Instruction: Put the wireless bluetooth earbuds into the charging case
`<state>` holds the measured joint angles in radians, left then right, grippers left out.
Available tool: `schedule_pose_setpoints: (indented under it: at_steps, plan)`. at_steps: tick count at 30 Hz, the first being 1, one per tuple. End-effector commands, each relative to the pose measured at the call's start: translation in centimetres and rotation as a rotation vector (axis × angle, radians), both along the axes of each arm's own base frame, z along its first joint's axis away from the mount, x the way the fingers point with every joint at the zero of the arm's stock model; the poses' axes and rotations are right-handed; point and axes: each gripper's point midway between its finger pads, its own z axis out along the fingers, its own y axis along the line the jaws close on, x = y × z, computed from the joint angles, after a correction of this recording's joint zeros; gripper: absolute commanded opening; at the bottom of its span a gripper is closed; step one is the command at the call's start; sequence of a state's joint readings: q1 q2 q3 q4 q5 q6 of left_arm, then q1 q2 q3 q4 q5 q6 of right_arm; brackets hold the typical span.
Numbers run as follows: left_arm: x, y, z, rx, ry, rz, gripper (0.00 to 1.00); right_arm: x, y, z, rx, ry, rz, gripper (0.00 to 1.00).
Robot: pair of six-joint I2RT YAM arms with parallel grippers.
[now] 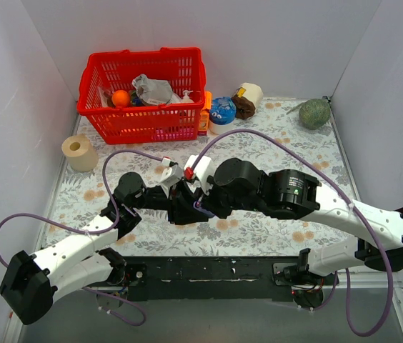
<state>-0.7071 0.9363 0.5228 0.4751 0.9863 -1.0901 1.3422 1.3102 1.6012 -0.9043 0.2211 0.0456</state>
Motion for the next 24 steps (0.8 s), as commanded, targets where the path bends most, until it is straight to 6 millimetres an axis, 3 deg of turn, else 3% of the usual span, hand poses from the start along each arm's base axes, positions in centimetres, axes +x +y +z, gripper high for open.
schedule_pose_setpoints:
  at_steps: [1, 9, 24]
  plan:
    - [-0.1, 0.2, 2.0, -0.05, -0.055, 0.009, 0.0, 0.5, -0.2, 4.6, 0.162, -0.043, -0.045, 0.31]
    - [-0.2, 0.2, 2.1, -0.056, -0.056, 0.01, 0.0, 0.1, 0.3, 3.3, 0.141, -0.018, -0.029, 0.12]
    - [-0.2, 0.2, 2.7, -0.071, -0.065, 0.01, 0.0, -0.1, 1.2, 1.8, 0.1, 0.001, -0.005, 0.05]
